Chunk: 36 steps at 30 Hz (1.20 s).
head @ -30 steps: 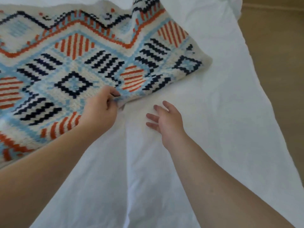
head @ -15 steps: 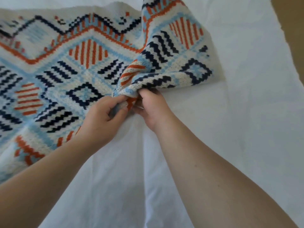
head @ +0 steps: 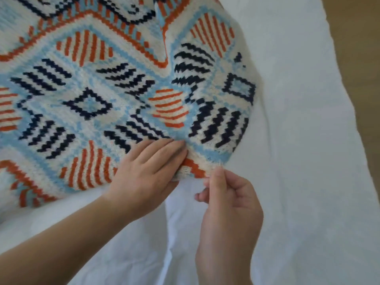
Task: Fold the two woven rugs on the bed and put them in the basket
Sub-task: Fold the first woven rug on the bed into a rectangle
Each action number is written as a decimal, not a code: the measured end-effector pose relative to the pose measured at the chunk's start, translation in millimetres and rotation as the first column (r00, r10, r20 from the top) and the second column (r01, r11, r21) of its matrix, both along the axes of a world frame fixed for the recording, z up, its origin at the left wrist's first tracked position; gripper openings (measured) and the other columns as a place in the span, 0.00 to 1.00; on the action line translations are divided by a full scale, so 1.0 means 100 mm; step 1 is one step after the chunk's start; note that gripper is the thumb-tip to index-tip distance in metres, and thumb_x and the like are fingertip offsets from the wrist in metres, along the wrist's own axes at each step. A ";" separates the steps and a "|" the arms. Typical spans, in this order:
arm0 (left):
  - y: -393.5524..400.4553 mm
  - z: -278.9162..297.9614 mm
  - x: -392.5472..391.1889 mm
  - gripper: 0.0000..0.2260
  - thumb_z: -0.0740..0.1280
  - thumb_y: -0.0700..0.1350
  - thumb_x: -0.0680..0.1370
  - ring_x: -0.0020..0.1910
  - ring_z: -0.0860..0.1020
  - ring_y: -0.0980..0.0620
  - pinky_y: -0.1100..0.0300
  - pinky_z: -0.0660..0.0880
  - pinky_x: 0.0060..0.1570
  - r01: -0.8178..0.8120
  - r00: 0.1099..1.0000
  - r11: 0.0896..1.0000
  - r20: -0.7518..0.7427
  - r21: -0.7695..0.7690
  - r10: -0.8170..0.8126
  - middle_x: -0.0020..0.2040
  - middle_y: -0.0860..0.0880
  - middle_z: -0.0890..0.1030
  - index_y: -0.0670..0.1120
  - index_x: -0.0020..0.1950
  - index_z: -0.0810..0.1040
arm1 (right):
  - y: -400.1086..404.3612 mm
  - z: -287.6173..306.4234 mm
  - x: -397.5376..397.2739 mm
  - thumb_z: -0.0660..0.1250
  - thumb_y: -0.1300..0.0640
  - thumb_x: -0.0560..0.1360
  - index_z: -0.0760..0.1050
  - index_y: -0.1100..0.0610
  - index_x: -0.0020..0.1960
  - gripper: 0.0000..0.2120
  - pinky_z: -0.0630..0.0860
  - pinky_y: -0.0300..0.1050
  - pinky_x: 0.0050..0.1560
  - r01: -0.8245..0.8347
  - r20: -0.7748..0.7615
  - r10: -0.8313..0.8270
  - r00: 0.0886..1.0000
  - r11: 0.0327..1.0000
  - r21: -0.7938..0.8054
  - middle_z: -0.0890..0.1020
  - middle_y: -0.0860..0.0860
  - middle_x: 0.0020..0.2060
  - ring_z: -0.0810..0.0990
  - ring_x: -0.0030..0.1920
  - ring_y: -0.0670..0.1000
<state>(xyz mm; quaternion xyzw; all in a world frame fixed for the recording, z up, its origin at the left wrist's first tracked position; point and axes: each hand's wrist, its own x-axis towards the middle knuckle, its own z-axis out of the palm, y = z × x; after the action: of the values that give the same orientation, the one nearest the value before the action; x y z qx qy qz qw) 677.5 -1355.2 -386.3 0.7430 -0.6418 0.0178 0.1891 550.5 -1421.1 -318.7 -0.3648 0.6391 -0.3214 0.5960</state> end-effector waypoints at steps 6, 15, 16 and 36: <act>-0.05 0.35 0.16 0.12 0.63 0.47 0.77 0.28 0.72 0.59 0.66 0.69 0.29 -0.509 0.528 0.856 -0.753 0.089 0.392 0.30 0.58 0.78 0.63 0.42 0.81 | -0.22 -0.42 0.06 0.64 0.63 0.80 0.78 0.53 0.54 0.07 0.79 0.41 0.46 -0.227 0.111 0.213 0.971 0.964 0.135 0.85 0.49 0.43 0.83 0.40 0.47; -0.08 0.19 0.41 0.10 0.61 0.31 0.78 0.60 0.78 0.42 0.47 0.77 0.48 -0.340 0.917 0.933 -0.261 -0.121 0.301 0.64 0.40 0.77 0.42 0.50 0.79 | -0.69 -0.88 0.86 0.67 0.47 0.70 0.68 0.48 0.71 0.30 0.83 0.55 0.50 -0.423 0.379 0.326 0.866 0.881 0.209 0.80 0.52 0.62 0.80 0.60 0.57; -0.08 0.15 0.46 0.10 0.61 0.31 0.78 0.60 0.78 0.39 0.45 0.77 0.47 -0.290 0.951 0.947 -0.147 -0.139 0.270 0.65 0.39 0.77 0.40 0.49 0.81 | -0.71 -0.87 0.91 0.66 0.45 0.70 0.69 0.48 0.71 0.30 0.82 0.56 0.54 -0.439 0.371 0.349 0.861 0.878 0.191 0.80 0.51 0.63 0.79 0.61 0.56; -0.03 -0.25 -0.57 0.30 0.53 0.65 0.81 0.74 0.68 0.47 0.46 0.58 0.74 0.269 0.957 0.836 -0.228 0.478 -0.178 0.73 0.48 0.72 0.47 0.75 0.71 | -0.12 -0.78 -0.93 0.66 0.57 0.77 0.84 0.57 0.54 0.10 0.75 0.33 0.52 -0.593 -0.608 0.235 0.758 0.636 -0.493 0.79 0.36 0.47 0.80 0.47 0.41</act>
<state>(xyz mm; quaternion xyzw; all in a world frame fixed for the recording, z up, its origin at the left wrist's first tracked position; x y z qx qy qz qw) 620.1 -1358.6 -411.1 0.6849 -0.6874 -0.2376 0.0448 457.4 -1433.0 -396.4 -0.7612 0.5053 -0.2704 0.3035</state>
